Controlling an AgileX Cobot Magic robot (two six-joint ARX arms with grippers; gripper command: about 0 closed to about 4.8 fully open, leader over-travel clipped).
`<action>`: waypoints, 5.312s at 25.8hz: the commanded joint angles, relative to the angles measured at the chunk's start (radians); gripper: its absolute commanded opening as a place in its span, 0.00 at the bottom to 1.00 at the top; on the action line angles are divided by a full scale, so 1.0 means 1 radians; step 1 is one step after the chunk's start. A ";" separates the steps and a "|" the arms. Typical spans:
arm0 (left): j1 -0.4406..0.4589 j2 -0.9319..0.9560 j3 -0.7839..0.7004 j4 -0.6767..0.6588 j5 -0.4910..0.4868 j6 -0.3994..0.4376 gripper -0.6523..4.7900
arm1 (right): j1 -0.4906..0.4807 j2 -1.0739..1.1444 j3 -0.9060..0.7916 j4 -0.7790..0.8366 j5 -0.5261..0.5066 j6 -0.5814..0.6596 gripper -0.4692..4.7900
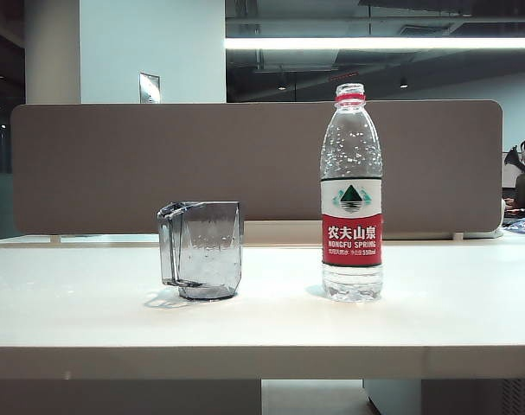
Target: Pick up the mineral water bottle on the table and pour water into the mug until it's full.
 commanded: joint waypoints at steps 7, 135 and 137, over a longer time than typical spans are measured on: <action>0.003 0.001 0.004 0.006 0.003 -0.002 0.11 | 0.001 -0.001 -0.007 0.011 0.002 0.003 0.08; -0.481 0.834 0.758 -0.278 0.339 -0.108 0.11 | -0.069 1.642 0.851 0.997 0.289 0.161 0.10; -0.481 0.834 0.758 -0.278 0.341 -0.108 0.11 | -0.058 1.640 0.758 1.075 0.290 0.167 0.10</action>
